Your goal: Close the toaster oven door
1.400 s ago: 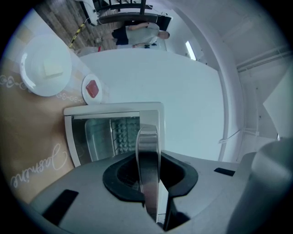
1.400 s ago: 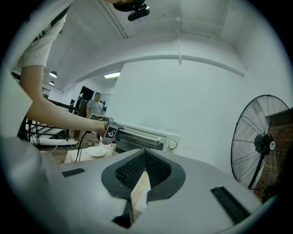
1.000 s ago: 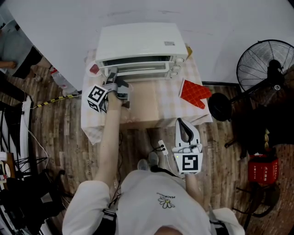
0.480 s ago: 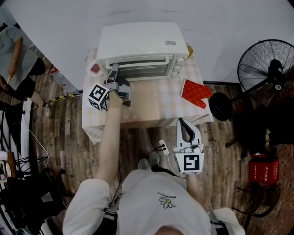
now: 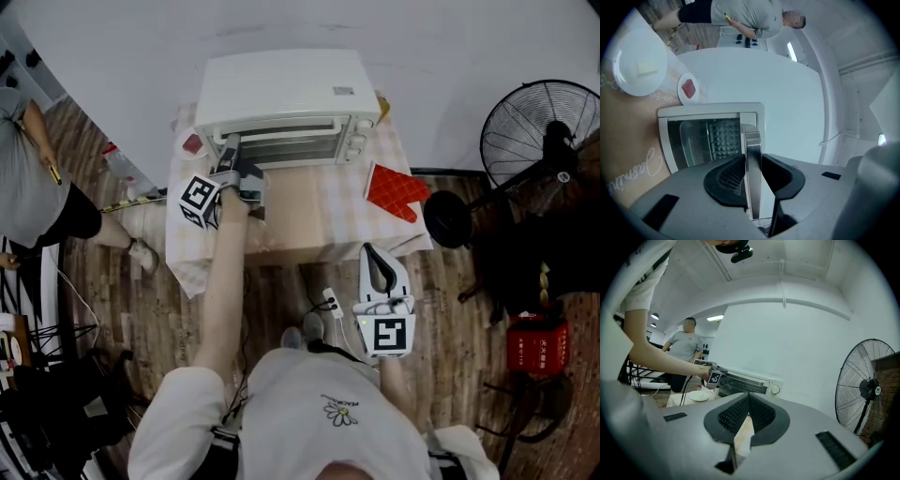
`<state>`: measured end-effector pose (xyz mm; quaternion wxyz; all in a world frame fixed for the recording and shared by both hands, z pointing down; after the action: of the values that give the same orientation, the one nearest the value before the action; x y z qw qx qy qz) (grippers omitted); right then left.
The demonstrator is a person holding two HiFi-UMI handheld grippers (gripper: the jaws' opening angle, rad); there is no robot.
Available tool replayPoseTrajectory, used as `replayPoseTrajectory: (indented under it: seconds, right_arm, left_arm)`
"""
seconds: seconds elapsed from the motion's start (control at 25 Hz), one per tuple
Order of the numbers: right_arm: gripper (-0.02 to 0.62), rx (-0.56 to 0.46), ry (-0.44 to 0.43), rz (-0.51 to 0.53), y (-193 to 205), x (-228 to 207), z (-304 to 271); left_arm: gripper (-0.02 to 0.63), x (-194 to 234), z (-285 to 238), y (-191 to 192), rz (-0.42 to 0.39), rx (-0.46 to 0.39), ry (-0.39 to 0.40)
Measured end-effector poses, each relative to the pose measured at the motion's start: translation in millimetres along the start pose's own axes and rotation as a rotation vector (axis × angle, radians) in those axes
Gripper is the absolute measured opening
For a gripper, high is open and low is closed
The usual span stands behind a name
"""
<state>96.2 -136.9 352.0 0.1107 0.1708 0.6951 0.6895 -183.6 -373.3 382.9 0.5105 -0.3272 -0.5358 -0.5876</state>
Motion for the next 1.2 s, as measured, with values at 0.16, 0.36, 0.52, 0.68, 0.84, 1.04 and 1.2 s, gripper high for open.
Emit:
replayPoseTrajectory:
  seconds: [0.16, 0.36, 0.52, 0.68, 0.84, 1.04, 1.2]
  right_arm:
    - [0.009, -0.002, -0.001, 0.001, 0, 2, 1]
    - [0.009, -0.001, 0.001, -0.009, 0, 0, 3]
    - [0.009, -0.015, -0.008, -0.006, -3, 1, 3]
    - [0.009, -0.020, -0.022, -0.001, -4, 8, 6]
    - [0.009, -0.035, -0.029, -0.004, -7, 11, 10]
    - [0.009, -0.038, -0.041, -0.016, -9, 14, 13]
    - [0.009, -0.066, -0.067, -0.013, -15, 21, 13]
  left_arm:
    - [0.120, 0, 0, 0, 0.008, -0.002, -0.004]
    - [0.120, 0, 4, 1, 0.002, -0.005, -0.012]
    - [0.120, -1, 9, -3, -0.004, -0.012, -0.020]
    - [0.121, -4, 16, -5, 0.004, -0.011, -0.021]
    - [0.121, -9, 23, -2, -0.028, 0.005, -0.027]
    - [0.121, -30, 30, 0, -0.086, 0.013, -0.002]
    - [0.120, -76, 29, -9, -0.210, 0.010, 0.076]
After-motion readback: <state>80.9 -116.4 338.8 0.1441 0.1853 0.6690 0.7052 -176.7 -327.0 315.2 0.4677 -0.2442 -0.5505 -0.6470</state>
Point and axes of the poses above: the fingertips, and each gripper's own axes: z backward along the fingers, x to its left, y out of its underside, the point moved 2 cm from there along z, backward along the fingers, and after that the axes turned 11 degrees about -z, right-handed, at the moved point
